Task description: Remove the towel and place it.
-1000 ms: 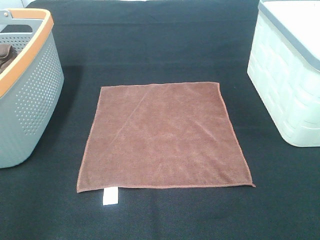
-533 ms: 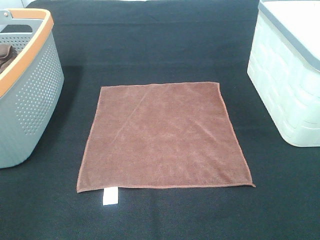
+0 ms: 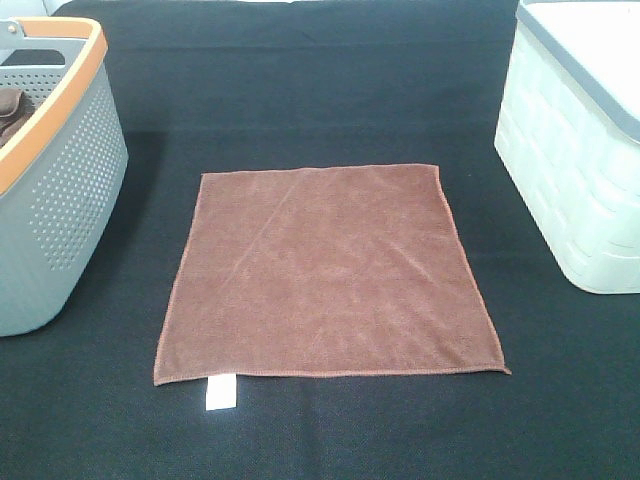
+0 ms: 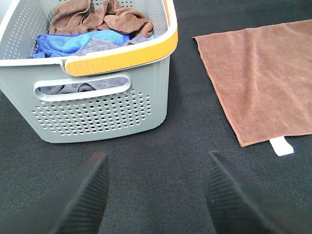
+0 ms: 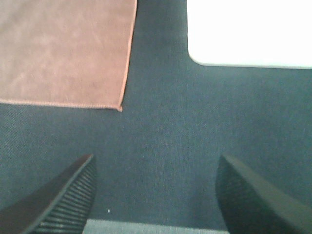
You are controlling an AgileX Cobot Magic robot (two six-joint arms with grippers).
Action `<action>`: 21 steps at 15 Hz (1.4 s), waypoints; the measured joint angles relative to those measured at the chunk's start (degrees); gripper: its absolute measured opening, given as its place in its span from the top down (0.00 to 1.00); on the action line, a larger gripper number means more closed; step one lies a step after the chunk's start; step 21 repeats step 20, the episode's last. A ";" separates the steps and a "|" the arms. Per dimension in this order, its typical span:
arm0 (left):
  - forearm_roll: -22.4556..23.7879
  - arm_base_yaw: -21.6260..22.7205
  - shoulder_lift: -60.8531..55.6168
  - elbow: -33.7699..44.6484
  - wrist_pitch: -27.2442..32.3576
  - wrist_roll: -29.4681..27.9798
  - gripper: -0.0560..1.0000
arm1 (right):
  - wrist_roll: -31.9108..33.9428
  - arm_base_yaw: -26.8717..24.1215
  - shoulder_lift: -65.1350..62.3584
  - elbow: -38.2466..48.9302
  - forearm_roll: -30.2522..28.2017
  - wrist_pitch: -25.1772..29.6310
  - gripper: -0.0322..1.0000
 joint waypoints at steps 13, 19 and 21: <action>0.00 0.00 0.00 0.00 0.00 0.06 0.42 | 0.00 0.00 -11.46 0.00 0.00 0.00 0.33; 0.00 0.00 0.00 0.00 0.00 0.06 0.42 | 0.00 0.00 -11.46 0.00 0.00 0.00 0.33; 0.00 0.00 0.00 0.00 0.00 0.06 0.42 | 0.00 0.00 -11.46 0.00 0.00 0.00 0.33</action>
